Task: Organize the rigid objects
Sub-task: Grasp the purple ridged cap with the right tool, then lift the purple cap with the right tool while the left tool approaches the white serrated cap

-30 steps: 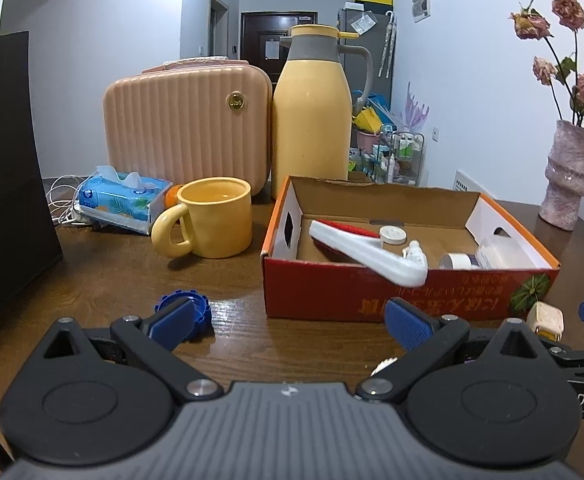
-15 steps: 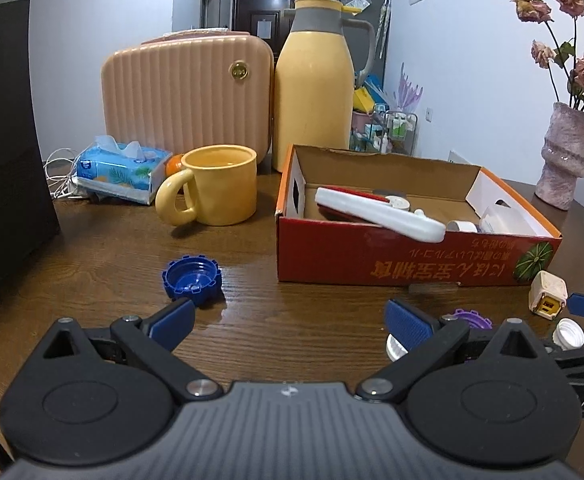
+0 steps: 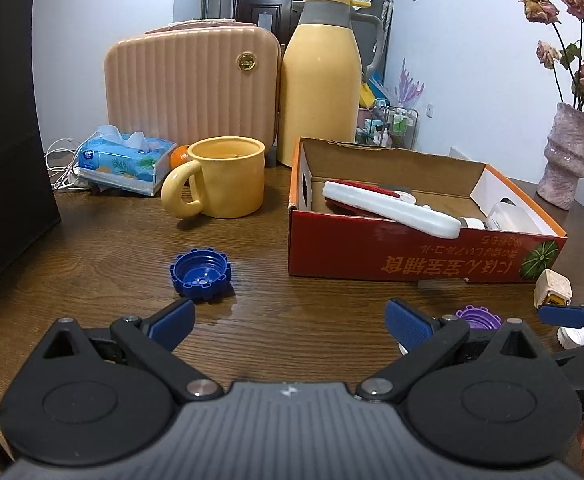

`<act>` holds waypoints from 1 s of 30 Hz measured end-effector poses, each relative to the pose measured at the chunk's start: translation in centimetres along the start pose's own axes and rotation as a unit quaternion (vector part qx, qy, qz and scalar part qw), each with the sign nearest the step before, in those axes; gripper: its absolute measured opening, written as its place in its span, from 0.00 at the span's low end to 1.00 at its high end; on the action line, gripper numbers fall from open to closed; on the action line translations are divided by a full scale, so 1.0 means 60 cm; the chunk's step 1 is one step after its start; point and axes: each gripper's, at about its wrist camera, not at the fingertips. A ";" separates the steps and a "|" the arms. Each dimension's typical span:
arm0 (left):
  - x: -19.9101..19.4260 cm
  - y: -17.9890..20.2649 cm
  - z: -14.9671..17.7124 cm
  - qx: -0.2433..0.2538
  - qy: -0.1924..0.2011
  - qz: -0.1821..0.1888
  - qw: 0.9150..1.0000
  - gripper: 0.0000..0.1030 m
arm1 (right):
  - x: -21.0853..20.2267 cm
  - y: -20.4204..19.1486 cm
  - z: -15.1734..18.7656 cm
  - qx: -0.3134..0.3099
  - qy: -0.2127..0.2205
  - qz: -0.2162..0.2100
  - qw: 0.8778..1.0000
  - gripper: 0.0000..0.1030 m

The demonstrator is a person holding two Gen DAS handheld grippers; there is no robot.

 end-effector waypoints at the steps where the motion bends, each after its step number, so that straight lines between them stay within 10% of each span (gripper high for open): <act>1: 0.000 -0.001 0.000 -0.001 0.000 0.000 1.000 1.00 | 0.004 0.000 -0.001 0.001 -0.004 -0.002 1.000 0.92; 7: 0.002 0.000 0.001 0.001 -0.003 0.000 1.000 1.00 | 0.018 0.002 -0.001 0.005 -0.011 -0.013 1.000 0.84; 13: 0.004 0.001 0.001 0.001 -0.005 0.000 1.000 1.00 | 0.018 0.003 0.002 0.009 -0.002 -0.039 0.999 0.52; 30: 0.014 0.012 0.004 0.006 -0.005 0.005 1.000 1.00 | -0.020 0.027 0.003 0.027 0.048 -0.033 0.998 0.52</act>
Point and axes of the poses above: each gripper's, at about its wrist camera, not at the fingertips, and x roughly the way its jaws point, y to its right, z to its underside, and after that the axes turned 8 degrees about -x, right-handed
